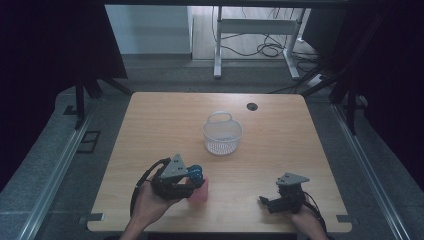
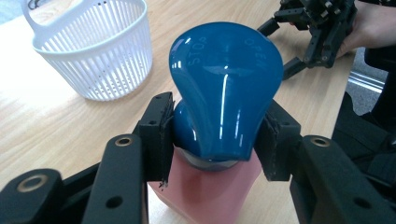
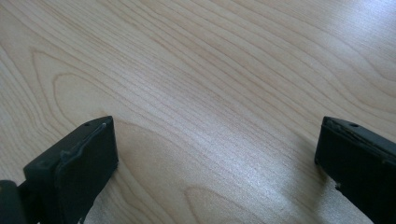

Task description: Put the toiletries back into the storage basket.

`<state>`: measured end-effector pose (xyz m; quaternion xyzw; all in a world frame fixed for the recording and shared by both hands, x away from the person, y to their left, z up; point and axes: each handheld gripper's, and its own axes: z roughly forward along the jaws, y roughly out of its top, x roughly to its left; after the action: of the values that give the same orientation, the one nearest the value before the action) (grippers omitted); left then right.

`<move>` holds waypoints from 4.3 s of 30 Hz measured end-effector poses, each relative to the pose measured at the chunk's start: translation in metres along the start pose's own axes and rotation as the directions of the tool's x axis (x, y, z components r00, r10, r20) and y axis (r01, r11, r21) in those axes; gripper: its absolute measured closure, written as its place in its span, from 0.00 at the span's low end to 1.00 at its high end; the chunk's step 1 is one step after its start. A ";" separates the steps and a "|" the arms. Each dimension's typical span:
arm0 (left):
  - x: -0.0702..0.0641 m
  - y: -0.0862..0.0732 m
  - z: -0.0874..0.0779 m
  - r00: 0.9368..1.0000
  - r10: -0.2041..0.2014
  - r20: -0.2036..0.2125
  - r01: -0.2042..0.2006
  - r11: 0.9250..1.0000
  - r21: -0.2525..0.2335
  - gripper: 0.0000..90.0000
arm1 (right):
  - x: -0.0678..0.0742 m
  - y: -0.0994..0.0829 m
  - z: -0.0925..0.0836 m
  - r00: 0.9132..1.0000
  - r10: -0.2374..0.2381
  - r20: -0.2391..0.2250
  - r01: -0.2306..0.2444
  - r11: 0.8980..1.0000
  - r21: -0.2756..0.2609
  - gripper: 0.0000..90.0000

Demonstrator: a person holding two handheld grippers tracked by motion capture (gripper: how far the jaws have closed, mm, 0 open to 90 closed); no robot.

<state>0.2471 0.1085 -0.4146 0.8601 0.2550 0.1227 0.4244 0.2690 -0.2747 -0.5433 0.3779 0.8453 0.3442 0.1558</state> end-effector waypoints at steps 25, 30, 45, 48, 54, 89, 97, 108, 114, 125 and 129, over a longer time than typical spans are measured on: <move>0.028 0.034 0.004 0.999 -0.036 -0.036 0.036 0.999 -0.024 0.59 | 0.000 0.000 0.000 1.000 -0.003 0.000 0.003 1.000 0.002 0.00; 0.033 0.041 0.006 0.998 -0.042 -0.042 0.041 0.999 -0.028 0.59 | 0.000 0.000 0.000 1.000 -0.003 0.000 0.003 1.000 0.002 0.00; 0.043 0.063 0.014 0.997 -0.039 -0.062 0.038 0.999 -0.031 0.59 | 0.000 0.000 0.000 1.000 -0.003 0.000 0.003 1.000 0.004 0.00; 0.043 0.067 0.016 0.997 -0.036 -0.063 0.034 0.999 -0.034 0.59 | 0.000 0.000 0.000 1.000 -0.004 0.000 0.004 1.000 0.003 0.00; 0.045 0.076 0.019 0.997 -0.030 -0.066 0.028 0.999 -0.040 0.59 | 0.000 0.000 0.000 1.000 -0.004 0.000 0.004 1.000 0.003 0.00; 0.057 0.127 0.039 0.996 -0.035 -0.087 0.029 0.997 -0.066 0.59 | 0.000 0.000 0.000 1.000 -0.006 0.001 0.006 1.000 0.002 0.00; 0.061 0.139 0.048 0.994 -0.029 -0.102 0.022 0.997 -0.070 0.59 | 0.000 0.000 0.000 1.000 -0.006 0.001 0.006 1.000 0.002 0.00; 0.069 0.150 0.059 0.991 -0.046 -0.127 0.036 0.996 -0.081 0.59 | 0.000 0.000 0.000 1.000 -0.002 0.001 0.002 1.000 0.001 0.00; 0.075 0.155 0.066 0.989 -0.056 -0.139 0.045 0.995 -0.084 0.59 | 0.000 0.000 0.000 1.000 -0.005 0.001 0.005 1.000 0.001 0.00; 0.085 0.156 0.082 0.984 -0.079 -0.162 0.066 0.995 -0.081 0.59 | 0.000 0.000 0.000 1.000 -0.003 -0.002 0.003 1.000 0.001 0.00; 0.087 0.156 0.090 0.982 -0.085 -0.168 0.072 0.994 -0.077 0.59 | 0.000 0.000 0.000 1.000 -0.003 -0.003 0.003 1.000 0.001 0.00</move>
<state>0.4111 0.0164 -0.3462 0.8202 0.3198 0.1881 0.4355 0.2693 -0.2746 -0.5432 0.3763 0.8461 0.3441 0.1549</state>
